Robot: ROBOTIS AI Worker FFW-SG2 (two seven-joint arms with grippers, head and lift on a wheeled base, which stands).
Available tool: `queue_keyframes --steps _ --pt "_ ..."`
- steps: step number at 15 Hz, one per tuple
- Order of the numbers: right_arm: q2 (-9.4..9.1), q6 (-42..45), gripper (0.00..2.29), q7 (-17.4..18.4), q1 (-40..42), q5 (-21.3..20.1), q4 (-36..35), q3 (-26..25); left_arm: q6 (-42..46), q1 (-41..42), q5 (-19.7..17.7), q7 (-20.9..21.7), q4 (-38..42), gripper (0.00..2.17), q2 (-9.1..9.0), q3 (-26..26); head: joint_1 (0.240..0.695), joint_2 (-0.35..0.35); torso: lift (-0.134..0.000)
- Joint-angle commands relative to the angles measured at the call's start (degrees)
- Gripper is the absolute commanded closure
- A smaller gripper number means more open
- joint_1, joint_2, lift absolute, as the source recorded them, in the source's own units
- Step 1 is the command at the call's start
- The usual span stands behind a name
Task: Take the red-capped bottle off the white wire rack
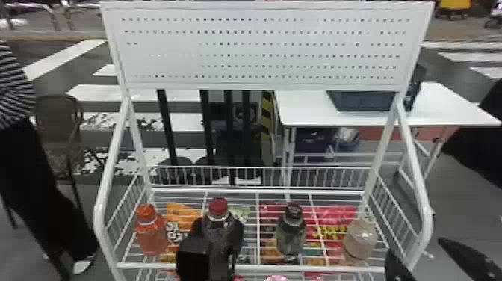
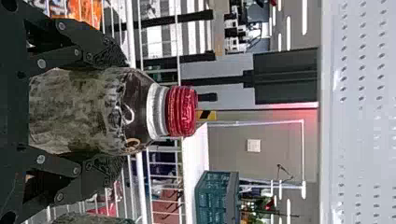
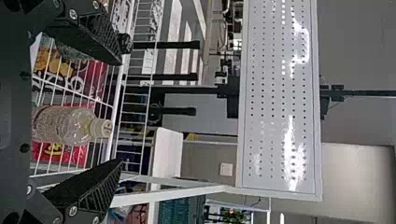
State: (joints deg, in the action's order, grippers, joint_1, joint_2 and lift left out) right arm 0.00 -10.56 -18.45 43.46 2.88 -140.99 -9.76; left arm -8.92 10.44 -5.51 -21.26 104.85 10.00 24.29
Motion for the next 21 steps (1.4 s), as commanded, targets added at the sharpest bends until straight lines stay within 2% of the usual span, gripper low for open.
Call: queue_keyframes --steps 1,3,5,9,14,17,21 --pt "-0.05 -0.12 0.15 0.00 -0.48 -0.07 0.10 0.27 -0.88 7.05 0.68 0.08 10.64 1.43 2.30 -3.55 0.499 0.000 0.000" --pt "-0.05 -0.12 0.15 0.00 -0.57 -0.16 0.28 0.62 -0.88 13.46 0.42 0.51 19.34 1.43 4.32 -7.07 0.499 0.000 0.000" --pt "-0.05 -0.12 0.15 0.00 -0.57 -0.16 0.37 0.80 -0.71 19.00 0.42 1.31 25.93 1.43 5.20 -10.67 0.499 0.000 0.000" --pt "-0.05 0.05 0.15 0.00 -0.30 0.19 0.37 1.15 -0.18 27.35 -1.17 4.91 32.61 1.43 5.11 -20.16 0.499 0.000 0.000" --pt "-0.05 0.23 0.15 0.44 -0.13 0.19 0.19 1.32 1.40 31.57 -7.85 8.86 33.32 1.43 4.59 -32.11 0.499 0.000 0.000" --pt "-0.05 0.40 0.15 3.16 0.66 0.10 -0.42 1.50 1.40 31.04 -9.78 9.30 32.88 1.43 4.41 -33.96 0.499 0.000 0.000" --pt "-0.05 0.40 0.15 3.16 0.66 0.02 -0.51 1.50 1.40 30.43 -9.87 9.22 32.88 1.43 4.32 -33.87 0.499 0.000 0.000"
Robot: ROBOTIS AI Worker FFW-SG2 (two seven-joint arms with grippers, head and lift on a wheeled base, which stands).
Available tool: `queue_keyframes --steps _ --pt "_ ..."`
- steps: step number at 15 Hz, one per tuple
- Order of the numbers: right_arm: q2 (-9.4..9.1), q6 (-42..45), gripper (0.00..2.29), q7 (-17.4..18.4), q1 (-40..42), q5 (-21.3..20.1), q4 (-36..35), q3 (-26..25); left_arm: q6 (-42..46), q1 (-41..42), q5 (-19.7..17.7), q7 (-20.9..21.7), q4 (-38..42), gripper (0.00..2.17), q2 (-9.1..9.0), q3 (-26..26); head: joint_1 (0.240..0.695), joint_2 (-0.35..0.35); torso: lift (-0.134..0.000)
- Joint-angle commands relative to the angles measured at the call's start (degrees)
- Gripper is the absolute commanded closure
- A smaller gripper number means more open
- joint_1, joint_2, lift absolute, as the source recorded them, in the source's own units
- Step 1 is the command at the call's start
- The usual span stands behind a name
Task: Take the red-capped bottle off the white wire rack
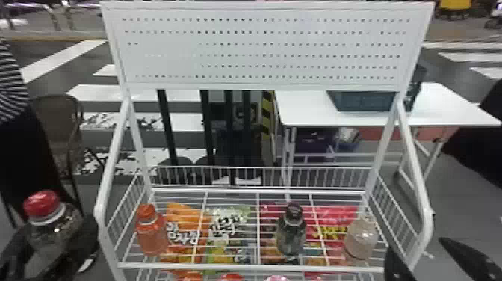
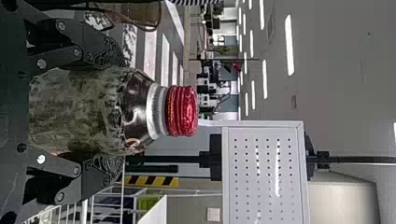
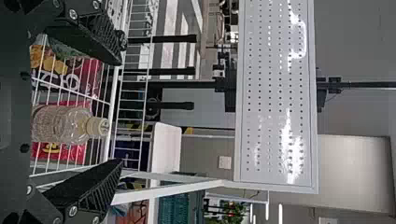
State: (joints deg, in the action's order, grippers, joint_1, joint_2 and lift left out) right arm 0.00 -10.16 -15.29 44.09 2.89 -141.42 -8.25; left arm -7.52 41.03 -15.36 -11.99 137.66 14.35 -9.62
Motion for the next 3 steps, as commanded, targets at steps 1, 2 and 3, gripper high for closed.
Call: queue_keyframes --steps 1,2,3 --pt "-0.05 0.00 0.15 -0.01 0.03 0.01 -0.08 -0.02 0.00 -0.16 -0.02 0.03 0.07 1.43 -0.02 0.04 0.499 0.000 0.000" --pt "-0.05 0.00 0.15 -0.01 0.11 0.01 -0.17 -0.02 0.00 -0.16 -0.02 -0.06 0.16 1.43 -0.02 0.04 0.499 0.000 0.000" --pt "-0.05 0.00 0.15 -0.01 0.11 0.01 -0.08 -0.02 0.00 -0.25 -0.02 -0.06 0.16 1.43 -0.02 0.04 0.499 0.000 0.000"
